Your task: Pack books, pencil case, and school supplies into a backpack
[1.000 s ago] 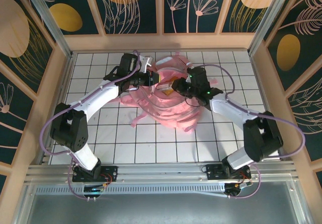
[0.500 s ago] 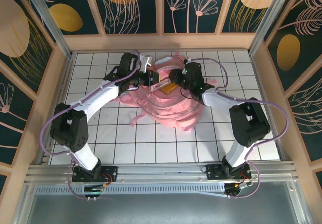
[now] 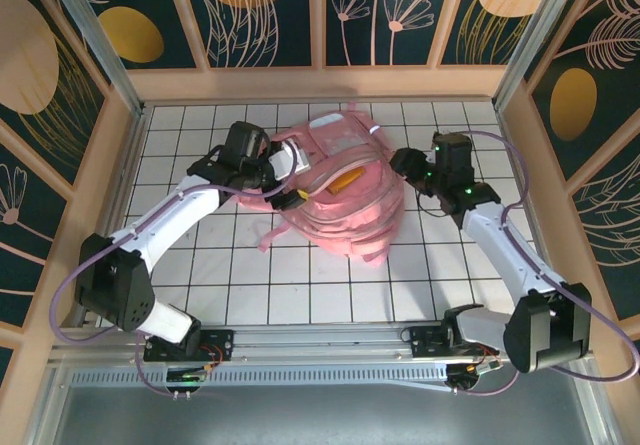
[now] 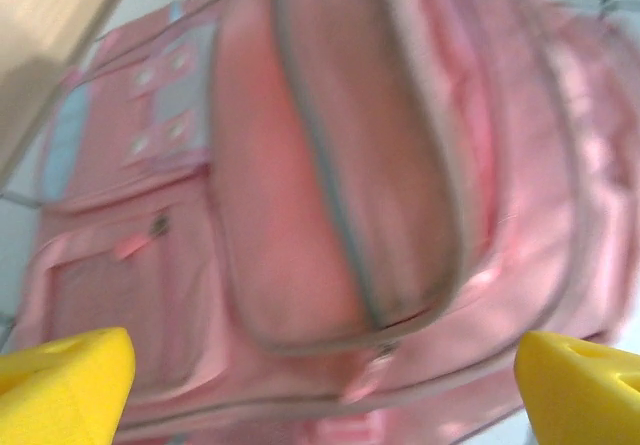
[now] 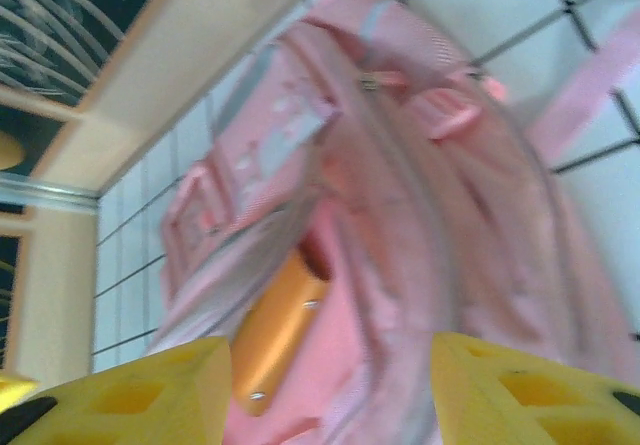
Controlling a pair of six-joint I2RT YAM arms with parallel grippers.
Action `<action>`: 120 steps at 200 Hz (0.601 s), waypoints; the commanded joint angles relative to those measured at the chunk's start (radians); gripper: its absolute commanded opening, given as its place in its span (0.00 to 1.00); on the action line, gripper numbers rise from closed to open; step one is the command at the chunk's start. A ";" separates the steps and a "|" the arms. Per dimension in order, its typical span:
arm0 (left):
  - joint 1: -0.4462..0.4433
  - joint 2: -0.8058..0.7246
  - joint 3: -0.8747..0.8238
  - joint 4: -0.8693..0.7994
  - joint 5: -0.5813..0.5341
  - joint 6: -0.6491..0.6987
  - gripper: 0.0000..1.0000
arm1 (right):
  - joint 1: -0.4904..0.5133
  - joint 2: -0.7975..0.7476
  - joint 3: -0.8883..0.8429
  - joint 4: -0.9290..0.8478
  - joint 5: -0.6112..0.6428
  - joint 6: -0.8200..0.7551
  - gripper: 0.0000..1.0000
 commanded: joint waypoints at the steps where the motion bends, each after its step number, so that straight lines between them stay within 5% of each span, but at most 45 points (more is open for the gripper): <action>1: 0.106 0.115 0.096 0.089 -0.050 0.080 0.84 | -0.009 0.073 -0.024 -0.047 -0.133 0.009 0.63; 16: 0.116 0.186 0.152 0.126 -0.148 0.066 0.81 | -0.008 0.133 -0.005 0.007 -0.144 0.019 0.64; 31: 0.116 0.263 0.158 0.227 -0.204 0.021 0.77 | -0.004 0.204 -0.001 0.089 -0.141 0.017 0.54; 55: 0.095 0.333 0.159 0.242 -0.096 -0.027 0.68 | -0.004 0.333 0.038 0.189 -0.139 0.002 0.16; 86: -0.021 0.307 0.001 0.233 -0.124 0.007 0.70 | -0.015 0.471 0.151 0.212 -0.097 -0.091 0.08; 120: -0.059 0.186 -0.167 0.192 -0.062 -0.154 0.59 | -0.049 0.595 0.251 0.275 -0.154 -0.160 0.03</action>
